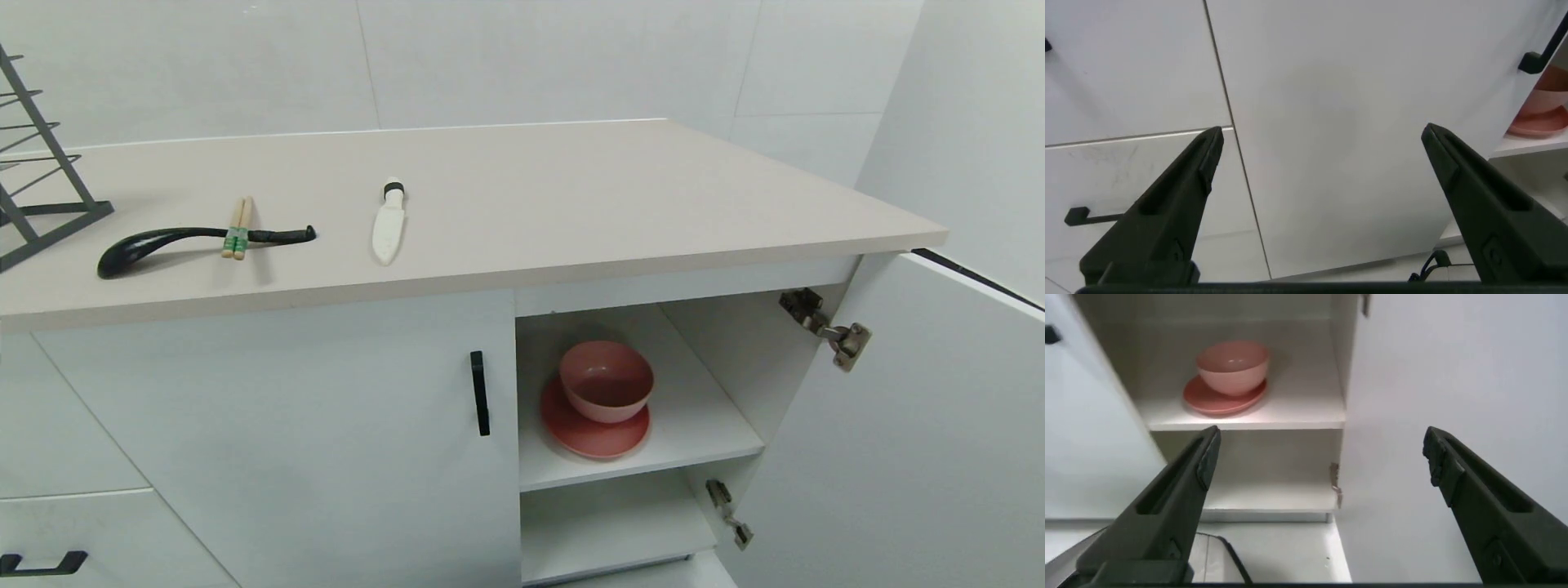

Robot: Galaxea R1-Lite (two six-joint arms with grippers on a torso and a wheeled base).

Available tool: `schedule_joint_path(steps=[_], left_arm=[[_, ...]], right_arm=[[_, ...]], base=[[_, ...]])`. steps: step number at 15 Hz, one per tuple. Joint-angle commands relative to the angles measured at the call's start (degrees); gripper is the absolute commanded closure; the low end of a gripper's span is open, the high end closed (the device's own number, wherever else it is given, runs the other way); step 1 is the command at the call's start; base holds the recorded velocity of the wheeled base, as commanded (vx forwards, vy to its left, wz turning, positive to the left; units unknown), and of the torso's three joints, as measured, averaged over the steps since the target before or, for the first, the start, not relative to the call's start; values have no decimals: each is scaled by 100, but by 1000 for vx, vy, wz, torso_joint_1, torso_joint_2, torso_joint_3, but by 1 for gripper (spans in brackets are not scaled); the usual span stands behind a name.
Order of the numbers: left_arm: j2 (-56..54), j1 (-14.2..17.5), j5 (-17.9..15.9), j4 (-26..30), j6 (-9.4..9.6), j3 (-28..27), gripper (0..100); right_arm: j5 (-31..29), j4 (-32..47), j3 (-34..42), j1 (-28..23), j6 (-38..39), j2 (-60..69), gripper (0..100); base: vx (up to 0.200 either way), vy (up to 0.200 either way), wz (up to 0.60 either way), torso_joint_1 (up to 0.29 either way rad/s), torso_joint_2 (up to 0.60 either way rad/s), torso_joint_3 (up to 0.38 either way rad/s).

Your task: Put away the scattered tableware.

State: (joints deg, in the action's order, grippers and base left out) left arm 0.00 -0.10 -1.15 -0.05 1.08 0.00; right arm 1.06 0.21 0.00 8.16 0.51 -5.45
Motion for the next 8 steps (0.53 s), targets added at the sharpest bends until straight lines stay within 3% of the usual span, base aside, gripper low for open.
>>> schedule_joint_path(steps=[1, 6, 8], left_arm=[[0, 1, 0, 5, -3, 0, 0], [0, 1, 0, -4, -3, 0, 0], [0, 1, 0, 5, -3, 0, 0]], right_arm=[[26, -3, 0, -429, 10, -26, 0], [26, -3, 0, -859, 10, 422, 0], [26, -3, 0, -851, 10, 439, 0]], base=[[0, 0, 0, 0, 0, 0], [0, 0, 0, 0, 0, 0], [-200, 0, 0, 2, 2, 2]])
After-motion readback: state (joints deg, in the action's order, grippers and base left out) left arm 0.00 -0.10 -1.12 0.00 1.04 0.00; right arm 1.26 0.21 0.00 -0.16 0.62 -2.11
